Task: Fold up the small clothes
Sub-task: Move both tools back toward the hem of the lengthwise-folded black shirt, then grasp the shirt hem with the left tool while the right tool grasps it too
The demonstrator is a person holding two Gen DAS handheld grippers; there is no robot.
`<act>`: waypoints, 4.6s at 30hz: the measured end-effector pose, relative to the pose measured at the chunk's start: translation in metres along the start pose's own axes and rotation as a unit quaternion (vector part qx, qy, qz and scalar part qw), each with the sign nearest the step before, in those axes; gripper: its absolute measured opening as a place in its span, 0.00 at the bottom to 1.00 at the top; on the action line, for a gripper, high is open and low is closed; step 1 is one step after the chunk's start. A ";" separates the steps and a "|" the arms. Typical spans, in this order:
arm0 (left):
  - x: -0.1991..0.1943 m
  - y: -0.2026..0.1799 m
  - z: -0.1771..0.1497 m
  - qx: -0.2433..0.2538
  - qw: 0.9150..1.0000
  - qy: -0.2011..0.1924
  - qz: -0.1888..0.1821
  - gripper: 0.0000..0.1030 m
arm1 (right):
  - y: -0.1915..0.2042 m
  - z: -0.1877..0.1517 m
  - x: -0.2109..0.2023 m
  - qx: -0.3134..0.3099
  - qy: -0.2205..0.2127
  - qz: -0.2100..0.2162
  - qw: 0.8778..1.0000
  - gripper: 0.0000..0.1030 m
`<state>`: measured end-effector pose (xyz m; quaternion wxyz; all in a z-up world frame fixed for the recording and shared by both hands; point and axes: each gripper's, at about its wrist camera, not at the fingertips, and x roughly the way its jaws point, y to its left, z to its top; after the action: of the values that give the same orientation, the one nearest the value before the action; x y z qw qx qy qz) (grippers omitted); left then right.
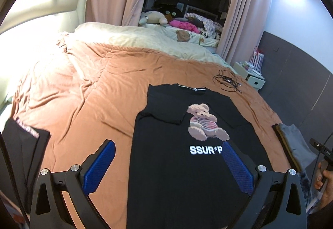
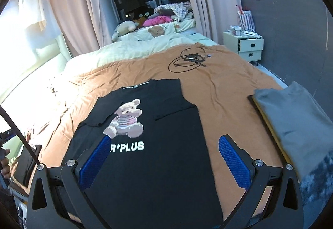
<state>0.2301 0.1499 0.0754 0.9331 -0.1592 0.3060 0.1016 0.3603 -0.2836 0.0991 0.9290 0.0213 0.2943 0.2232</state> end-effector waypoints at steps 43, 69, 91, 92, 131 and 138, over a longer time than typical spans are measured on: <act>-0.087 0.080 -0.224 -0.119 0.988 0.036 -0.087 0.94 | -0.067 -0.175 -0.131 0.091 0.031 0.067 0.993 1.00; 0.045 0.139 -0.232 -0.277 0.944 0.139 -0.117 0.76 | -0.144 -0.163 -0.019 0.226 0.070 0.106 0.966 0.65; 0.066 0.118 -0.225 -0.348 0.916 0.130 -0.154 0.64 | -0.148 -0.160 0.024 0.279 0.086 0.104 0.951 0.59; 0.071 0.116 -0.223 -0.347 0.917 0.133 -0.147 0.60 | -0.149 -0.162 0.022 0.288 0.085 0.111 0.947 0.59; 0.086 0.122 -0.215 -0.359 0.921 0.134 -0.074 0.13 | -0.187 -0.185 0.028 0.342 0.031 0.121 0.931 0.32; 0.088 0.115 -0.218 -0.351 0.923 0.139 -0.075 0.13 | -0.205 -0.196 0.029 0.309 0.026 0.191 0.931 0.32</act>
<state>0.1489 0.1867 -0.1710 0.7703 -0.5115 0.3649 0.1088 0.3550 -0.4734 -0.1130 0.8082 0.3571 0.3634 0.2952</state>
